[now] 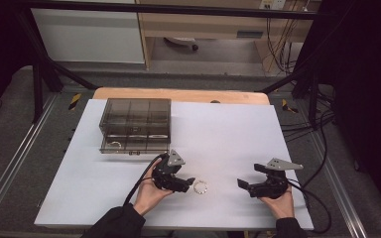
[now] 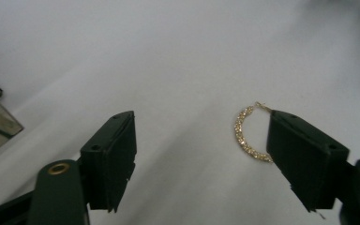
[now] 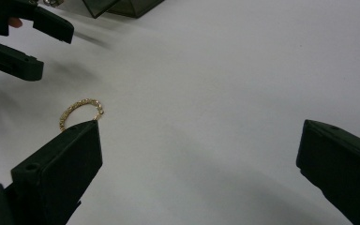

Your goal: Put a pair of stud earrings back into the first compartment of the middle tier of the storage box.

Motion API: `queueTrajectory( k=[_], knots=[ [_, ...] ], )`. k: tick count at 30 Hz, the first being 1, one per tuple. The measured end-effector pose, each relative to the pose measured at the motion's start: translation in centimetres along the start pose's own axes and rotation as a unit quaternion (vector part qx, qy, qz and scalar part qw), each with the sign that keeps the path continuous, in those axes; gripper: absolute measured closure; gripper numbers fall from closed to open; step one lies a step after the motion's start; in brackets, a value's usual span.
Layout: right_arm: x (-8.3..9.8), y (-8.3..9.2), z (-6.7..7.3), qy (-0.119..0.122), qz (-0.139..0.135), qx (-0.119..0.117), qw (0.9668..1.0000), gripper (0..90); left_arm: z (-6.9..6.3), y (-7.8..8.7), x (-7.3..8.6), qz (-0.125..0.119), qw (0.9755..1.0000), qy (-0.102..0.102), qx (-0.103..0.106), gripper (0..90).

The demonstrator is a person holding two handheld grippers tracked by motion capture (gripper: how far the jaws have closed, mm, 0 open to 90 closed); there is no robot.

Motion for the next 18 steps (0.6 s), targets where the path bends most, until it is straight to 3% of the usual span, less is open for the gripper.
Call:
queueTrajectory(
  k=[6,12,18],
  knots=[
    [0.0,0.0,0.0,-0.001,0.0,0.0,1.0,1.0,-0.7,-1.0,0.0,0.014,0.9999,-0.006,0.007,36.5],
    [0.0,0.0,0.0,0.0,0.0,0.0,1.0,1.0,-1.6,-1.9,-0.1,0.024,0.9994,0.003,0.026,50.3],
    [0.0,0.0,0.0,0.0,-0.001,0.0,1.0,1.0,-2.2,-2.5,-0.1,0.033,0.999,0.005,0.029,62.1]
  ],
)
Point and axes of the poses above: each handheld gripper's, and its own axes: y roughly backward along the jaws, x roughly out of its underside, z roughly to its left, the point moved 3 cm from there along -y, roughly forward along the jaws, and after that the axes turned 3 degrees about z, right-handed, at the moved point
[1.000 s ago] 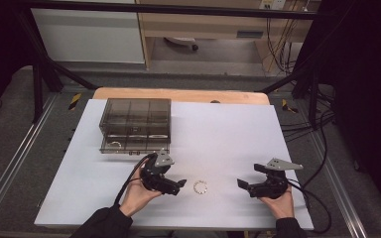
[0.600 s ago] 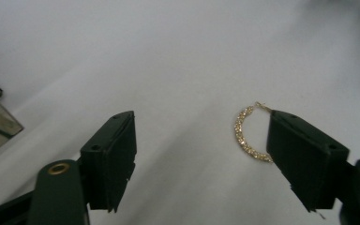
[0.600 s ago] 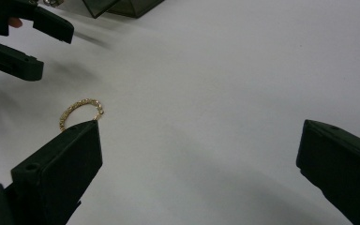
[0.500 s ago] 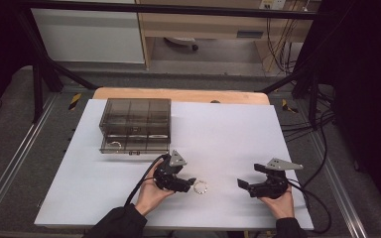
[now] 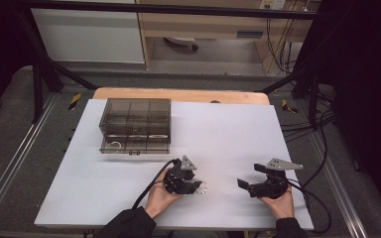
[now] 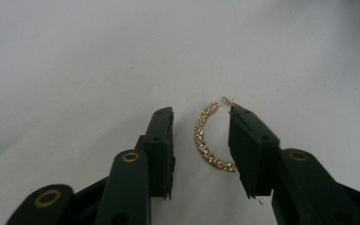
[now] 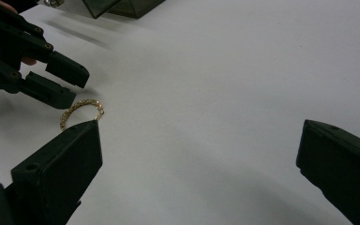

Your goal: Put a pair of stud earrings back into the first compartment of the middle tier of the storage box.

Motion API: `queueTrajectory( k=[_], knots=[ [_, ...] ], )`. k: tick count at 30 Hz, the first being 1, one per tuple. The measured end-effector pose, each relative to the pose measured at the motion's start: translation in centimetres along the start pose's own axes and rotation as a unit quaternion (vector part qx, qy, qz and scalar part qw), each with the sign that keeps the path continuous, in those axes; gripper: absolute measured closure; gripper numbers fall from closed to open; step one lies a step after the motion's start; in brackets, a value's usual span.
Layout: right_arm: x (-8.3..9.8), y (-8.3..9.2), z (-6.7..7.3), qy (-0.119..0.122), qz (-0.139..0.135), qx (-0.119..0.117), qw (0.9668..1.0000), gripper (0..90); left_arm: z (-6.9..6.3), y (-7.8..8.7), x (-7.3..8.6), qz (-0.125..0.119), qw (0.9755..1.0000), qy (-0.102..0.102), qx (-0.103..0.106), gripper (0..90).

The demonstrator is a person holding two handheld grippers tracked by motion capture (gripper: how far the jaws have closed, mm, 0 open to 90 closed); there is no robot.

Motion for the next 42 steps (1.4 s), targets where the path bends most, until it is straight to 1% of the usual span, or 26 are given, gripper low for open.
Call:
queueTrajectory(
  k=[5,10,18,22,23,26,30,32,37,40,42],
  knots=[
    [0.0,0.0,-0.01,0.0,0.0,0.0,1.0,1.0,-0.33,-0.41,0.05,0.006,1.0,-0.001,-0.003,70.5],
    [-0.01,0.02,-0.01,0.0,0.0,0.0,1.0,1.0,-0.46,-0.68,0.12,0.009,0.9999,-0.001,-0.007,75.9],
    [-0.01,0.01,-0.02,0.0,0.0,0.0,1.0,1.0,-0.46,-0.7,0.09,0.012,0.9998,0.001,-0.018,82.6],
    [0.0,0.0,-0.01,0.0,0.001,0.0,1.0,1.0,-0.48,-0.74,0.05,0.012,0.9997,0.003,-0.019,83.3],
    [0.0,-0.01,-0.01,0.0,0.001,0.0,1.0,1.0,-0.49,-0.76,-0.02,0.016,0.9997,0.004,-0.02,83.3],
    [-0.01,-0.02,-0.02,0.0,0.001,0.0,1.0,1.0,-0.58,-0.78,-0.14,0.021,0.9995,0.002,-0.024,83.5],
    [-0.01,-0.01,-0.02,0.0,0.0,0.0,1.0,1.0,-0.65,-0.8,-0.18,0.022,0.9994,0.001,-0.028,83.9],
    [0.0,-0.02,-0.01,-0.001,0.001,-0.001,1.0,1.0,-0.66,-0.8,-0.21,0.023,0.9993,0.0,-0.028,85.5],
    [-0.01,0.0,-0.03,0.0,0.001,0.0,1.0,1.0,-0.57,-0.74,-0.11,0.019,0.9995,-0.003,-0.025,86.0],
    [-0.01,0.0,-0.03,0.0,0.001,-0.001,1.0,1.0,-0.47,-0.64,-0.1,0.014,0.9996,-0.002,-0.025,86.1],
    [-0.01,0.0,-0.02,0.0,0.001,-0.001,1.0,1.0,-0.39,-0.37,-0.15,0.012,0.9997,0.0,-0.021,86.2]
  ],
)
Point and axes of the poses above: each handheld gripper's, and its own axes: y roughly backward along the jaws, x roughly out of its underside, z roughly to its left, the point moved 3 cm from there along -y, roughly forward along the jaws, and after that the axes turned 3 degrees about z, right-handed, at the moved point
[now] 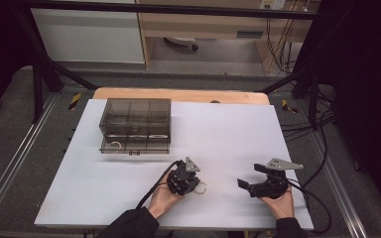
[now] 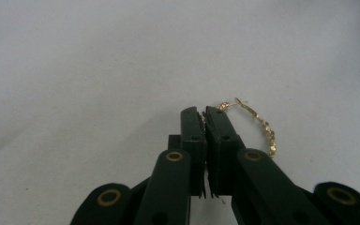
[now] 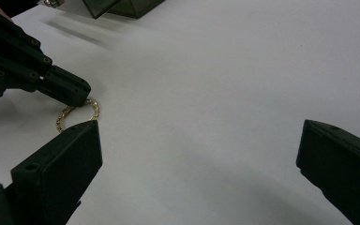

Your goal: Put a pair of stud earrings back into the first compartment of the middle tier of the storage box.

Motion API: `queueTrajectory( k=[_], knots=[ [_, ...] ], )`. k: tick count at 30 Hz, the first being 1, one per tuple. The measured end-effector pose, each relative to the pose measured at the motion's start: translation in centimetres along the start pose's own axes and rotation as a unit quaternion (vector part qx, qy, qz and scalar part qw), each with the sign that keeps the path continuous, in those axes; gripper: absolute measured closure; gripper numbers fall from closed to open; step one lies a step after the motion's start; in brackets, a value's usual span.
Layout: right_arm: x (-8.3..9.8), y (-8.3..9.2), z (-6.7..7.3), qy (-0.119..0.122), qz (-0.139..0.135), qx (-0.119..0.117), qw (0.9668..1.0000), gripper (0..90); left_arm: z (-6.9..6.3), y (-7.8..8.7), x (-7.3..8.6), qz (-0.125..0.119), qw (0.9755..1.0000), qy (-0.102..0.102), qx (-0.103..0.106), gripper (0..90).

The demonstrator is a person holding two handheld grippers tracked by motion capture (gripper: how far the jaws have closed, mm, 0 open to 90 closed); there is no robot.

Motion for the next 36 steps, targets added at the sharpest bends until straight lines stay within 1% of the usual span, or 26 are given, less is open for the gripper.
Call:
queueTrajectory(
  k=[2,8,12,18,19,24,26,36],
  knots=[
    [0.0,0.0,0.0,0.0,0.0,0.0,1.0,1.0,0.1,0.3,0.0,-0.002,1.0,-0.003,-0.001,86.2],
    [0.0,0.0,0.0,0.0,0.0,0.0,1.0,1.0,0.3,1.4,-0.3,-0.011,0.9999,-0.001,0.002,86.1],
    [0.0,0.0,0.0,-0.001,0.0,0.0,1.0,1.0,0.4,1.9,-0.1,-0.013,0.9999,-0.005,0.003,86.1],
    [0.0,0.0,0.0,-0.001,0.001,0.0,1.0,1.0,0.7,2.7,0.1,-0.016,0.9998,-0.005,0.004,86.1],
    [0.0,0.0,0.0,-0.002,0.001,0.001,1.0,1.0,0.9,3.1,0.2,-0.018,0.9998,-0.004,0.004,86.1],
    [0.0,0.0,0.0,0.0,0.001,0.001,1.0,1.0,1.3,3.8,0.4,-0.021,0.9998,-0.001,0.001,86.1],
    [0.0,0.0,0.0,-0.001,0.001,0.001,1.0,1.0,1.8,4.4,0.7,-0.023,0.9997,0.002,0.001,86.1],
    [0.0,0.0,0.0,-0.002,0.001,0.001,1.0,1.0,3.3,5.9,1.6,-0.025,0.9995,0.013,-0.014,86.1]
  ],
)
Point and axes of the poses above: each handheld gripper's, and its own axes: y roughly backward along the jaws, x roughly out of its underside, z roughly to its left, the point moved 3 cm from there along -y, roughly forward along the jaws, and after that the axes turned 3 degrees about z, right-handed, at the moved point
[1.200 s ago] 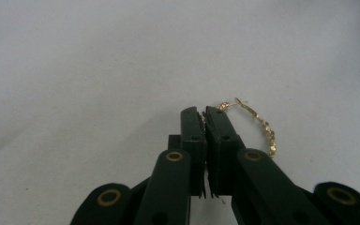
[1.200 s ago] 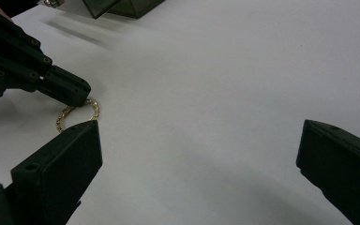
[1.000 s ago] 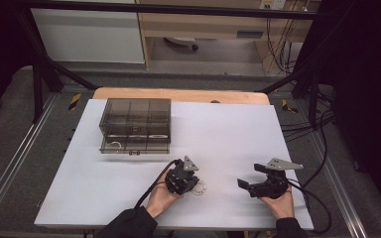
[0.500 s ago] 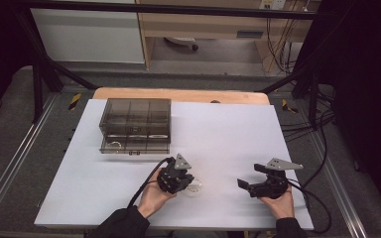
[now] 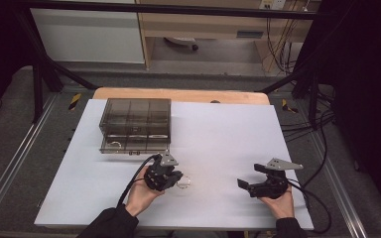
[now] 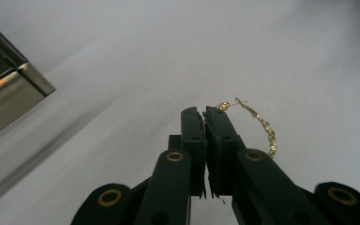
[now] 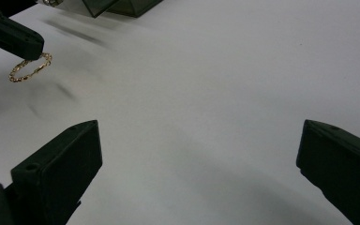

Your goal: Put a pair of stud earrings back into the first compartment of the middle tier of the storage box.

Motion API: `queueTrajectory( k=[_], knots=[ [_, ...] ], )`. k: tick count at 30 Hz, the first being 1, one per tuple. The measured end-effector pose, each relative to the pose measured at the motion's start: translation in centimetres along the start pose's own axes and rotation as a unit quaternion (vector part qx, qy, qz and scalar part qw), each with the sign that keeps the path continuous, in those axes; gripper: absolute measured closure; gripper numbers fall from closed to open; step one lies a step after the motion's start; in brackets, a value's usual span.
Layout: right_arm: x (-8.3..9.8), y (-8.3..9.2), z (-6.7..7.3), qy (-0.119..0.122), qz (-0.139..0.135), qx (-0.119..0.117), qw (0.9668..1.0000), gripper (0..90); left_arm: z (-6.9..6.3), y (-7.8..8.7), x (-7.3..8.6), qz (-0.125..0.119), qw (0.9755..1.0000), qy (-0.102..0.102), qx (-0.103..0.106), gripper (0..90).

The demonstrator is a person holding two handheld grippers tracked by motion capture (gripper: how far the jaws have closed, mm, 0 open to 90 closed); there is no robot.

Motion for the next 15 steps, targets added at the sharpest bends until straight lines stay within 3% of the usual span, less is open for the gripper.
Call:
queueTrajectory(
  k=[15],
  knots=[
    [0.0,-0.1,0.0,0.002,0.002,0.001,1.0,1.0,3.4,3.5,1.6,-0.01,0.9993,0.025,-0.026,86.1]
  ],
)
Point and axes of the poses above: each handheld gripper's, and its own axes: y roughly backward along the jaws, x roughly out of its underside, z roughly to its left, the point moved 3 cm from there along -y, roughly forward along the jaws, and after that the axes turned 3 degrees about z, right-handed, at the moved point
